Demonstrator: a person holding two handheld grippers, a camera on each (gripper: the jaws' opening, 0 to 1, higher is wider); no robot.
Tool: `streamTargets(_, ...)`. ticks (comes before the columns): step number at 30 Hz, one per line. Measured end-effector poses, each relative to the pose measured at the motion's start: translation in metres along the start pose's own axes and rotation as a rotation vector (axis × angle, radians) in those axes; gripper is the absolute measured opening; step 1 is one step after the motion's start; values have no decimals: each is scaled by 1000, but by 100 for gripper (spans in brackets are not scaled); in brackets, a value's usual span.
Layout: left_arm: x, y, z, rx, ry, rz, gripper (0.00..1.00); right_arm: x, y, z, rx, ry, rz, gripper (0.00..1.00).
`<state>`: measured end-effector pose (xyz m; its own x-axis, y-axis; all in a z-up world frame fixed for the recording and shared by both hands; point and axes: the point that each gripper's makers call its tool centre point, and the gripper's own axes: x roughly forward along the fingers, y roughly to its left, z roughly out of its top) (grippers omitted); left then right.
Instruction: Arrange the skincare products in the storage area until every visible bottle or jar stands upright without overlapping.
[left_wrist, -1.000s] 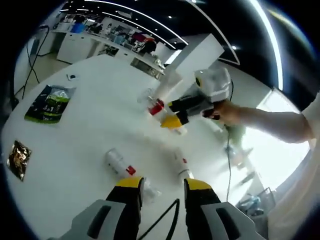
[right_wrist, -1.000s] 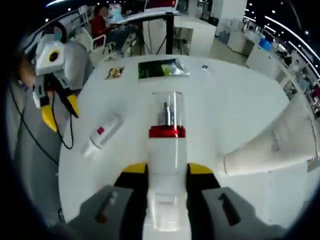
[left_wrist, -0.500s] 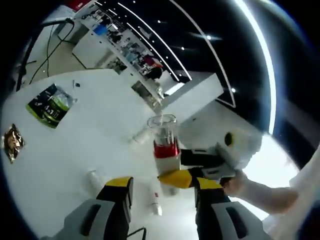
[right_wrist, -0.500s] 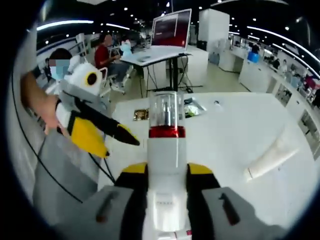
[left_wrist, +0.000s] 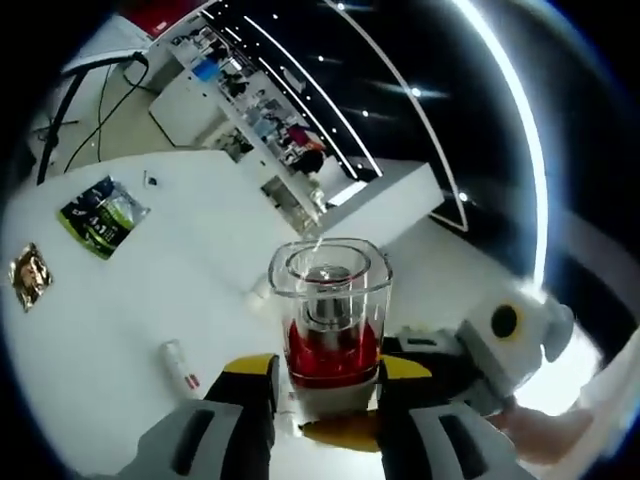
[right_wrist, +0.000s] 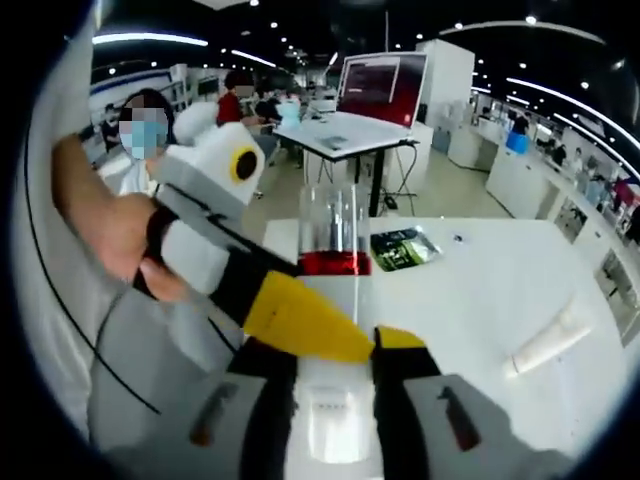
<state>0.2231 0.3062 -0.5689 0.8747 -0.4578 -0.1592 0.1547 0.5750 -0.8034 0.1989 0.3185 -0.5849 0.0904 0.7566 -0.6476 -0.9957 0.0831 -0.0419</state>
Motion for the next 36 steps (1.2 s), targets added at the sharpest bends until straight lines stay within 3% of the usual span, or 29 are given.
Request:
streamTargets(8,-12,-5,-3,-4,-13,-27,32,-3,12,1,-8,12,-21,28)
streamTargets(23,-18,-12,1,134,40,-37,30,-5,17,6,53,-22,-42,29)
streamTargets(28,-15,-12,-5,266,95,-39,30,-5,19,-2,49,-2,-45,30)
streamTargets(36,-15,-7,-25,347,176,-55,30,-2,30,-21,41,55,-27,32)
